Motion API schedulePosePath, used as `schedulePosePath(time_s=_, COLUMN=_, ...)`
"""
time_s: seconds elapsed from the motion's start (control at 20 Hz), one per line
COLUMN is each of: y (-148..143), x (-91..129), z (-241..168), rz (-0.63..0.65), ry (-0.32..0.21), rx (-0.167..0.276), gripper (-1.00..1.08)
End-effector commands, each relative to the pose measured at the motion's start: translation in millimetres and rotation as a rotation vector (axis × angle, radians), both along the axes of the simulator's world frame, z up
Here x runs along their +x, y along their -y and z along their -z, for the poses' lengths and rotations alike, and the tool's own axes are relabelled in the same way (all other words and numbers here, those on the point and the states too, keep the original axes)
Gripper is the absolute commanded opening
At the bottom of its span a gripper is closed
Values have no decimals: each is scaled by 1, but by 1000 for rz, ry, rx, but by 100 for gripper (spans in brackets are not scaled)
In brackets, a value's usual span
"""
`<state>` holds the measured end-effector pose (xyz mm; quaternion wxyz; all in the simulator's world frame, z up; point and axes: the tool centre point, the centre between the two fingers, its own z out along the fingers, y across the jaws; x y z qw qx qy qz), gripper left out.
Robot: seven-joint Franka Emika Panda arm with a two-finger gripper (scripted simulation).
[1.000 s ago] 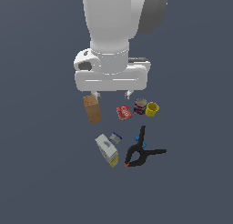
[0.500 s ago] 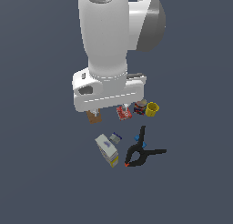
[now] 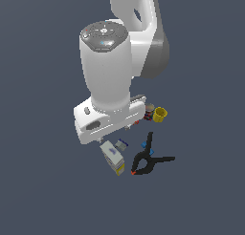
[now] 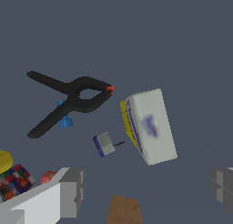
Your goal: Pick up a designated object from a clutter of objects.
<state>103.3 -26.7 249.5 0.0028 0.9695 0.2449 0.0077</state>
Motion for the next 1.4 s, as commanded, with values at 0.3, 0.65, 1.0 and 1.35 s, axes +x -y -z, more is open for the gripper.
schedulePosePath(time_s=0.3, y=6, x=22, z=32, rz=-171, ry=-11, rx=-2, gripper=100)
schedulePosePath(time_s=0.65, y=8, x=30, z=45, rz=-239, ry=-16, rx=-1, gripper=100)
schedulePosePath(time_s=1.0, y=8, x=31, z=48, rz=-245, ry=-17, rx=0, gripper=100)
schedulePosePath(time_s=1.35, y=8, x=30, z=77, rz=-248, ry=-17, rx=0, gripper=100)
